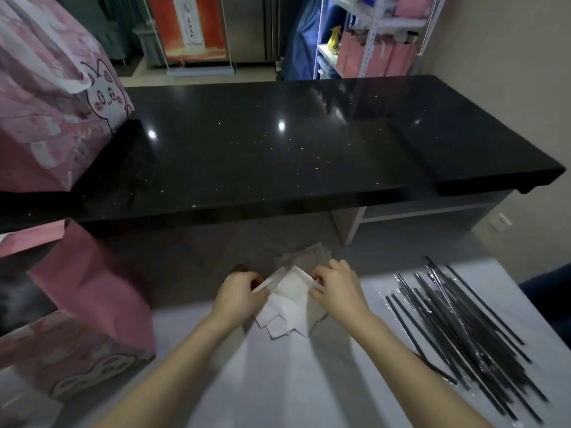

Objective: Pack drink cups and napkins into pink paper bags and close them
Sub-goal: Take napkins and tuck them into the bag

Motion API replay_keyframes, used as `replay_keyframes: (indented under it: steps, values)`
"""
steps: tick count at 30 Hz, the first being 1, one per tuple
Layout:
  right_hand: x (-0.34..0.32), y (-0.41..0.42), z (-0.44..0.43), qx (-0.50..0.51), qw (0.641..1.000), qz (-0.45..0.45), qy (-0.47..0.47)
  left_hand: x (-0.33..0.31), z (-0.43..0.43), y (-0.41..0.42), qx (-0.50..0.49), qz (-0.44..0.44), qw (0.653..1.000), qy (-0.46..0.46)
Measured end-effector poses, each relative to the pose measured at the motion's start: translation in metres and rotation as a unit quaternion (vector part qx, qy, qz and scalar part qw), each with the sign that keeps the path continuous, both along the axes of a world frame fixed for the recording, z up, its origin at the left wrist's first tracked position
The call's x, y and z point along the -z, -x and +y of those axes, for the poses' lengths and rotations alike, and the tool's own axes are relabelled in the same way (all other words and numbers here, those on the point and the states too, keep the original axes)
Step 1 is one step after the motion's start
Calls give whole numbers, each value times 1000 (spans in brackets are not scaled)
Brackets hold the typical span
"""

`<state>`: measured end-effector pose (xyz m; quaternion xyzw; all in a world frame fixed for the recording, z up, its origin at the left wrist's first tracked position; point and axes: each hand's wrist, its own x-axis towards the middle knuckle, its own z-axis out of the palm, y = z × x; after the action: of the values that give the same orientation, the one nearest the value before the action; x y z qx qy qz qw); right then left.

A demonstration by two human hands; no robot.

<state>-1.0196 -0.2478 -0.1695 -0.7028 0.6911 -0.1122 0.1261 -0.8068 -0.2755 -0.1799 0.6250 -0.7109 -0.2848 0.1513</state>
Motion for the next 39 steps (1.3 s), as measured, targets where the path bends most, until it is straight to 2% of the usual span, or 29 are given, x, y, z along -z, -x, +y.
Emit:
replay_keyframes:
  steps: [8, 10, 15, 18, 21, 24, 26, 29, 32, 35, 37, 39]
  values:
    - [-53, 15, 25, -37, 984, -172, -8, -39, 11, -16, -12, 119, 992, 42]
    - [-76, 9, 33, -91, 983, -157, 3, -57, 16, -21, 2, 128, 990, 59]
    - [-133, -37, 46, -233, 962, -63, 132, -115, 40, -40, 100, 140, 983, 63]
    - [-156, -72, 48, -280, 950, -67, 116, -145, 63, -66, 133, 186, 973, 12]
    - [-171, -108, 52, -303, 944, -80, 99, -168, 90, -104, 92, 214, 973, -7]
    - [-182, -150, 59, -330, 930, -111, 116, -183, 119, -145, 50, 204, 977, 37]
    - [-189, -180, 62, -351, 916, -156, 119, -192, 135, -172, 10, 190, 977, 98]
    - [-201, -224, 61, -354, 891, -266, 99, -204, 148, -215, -67, 180, 963, 187]
    - [-209, -268, 58, -320, 873, -360, 77, -211, 151, -260, -135, 177, 948, 227]
    - [-210, -312, 52, -305, 889, -318, 121, -210, 145, -298, -142, 129, 948, 253]
    - [-205, -334, 48, -298, 903, -283, 122, -204, 138, -323, -126, 40, 947, 291]
    - [-198, -351, 45, -285, 920, -257, 81, -194, 128, -344, -104, -47, 947, 301]
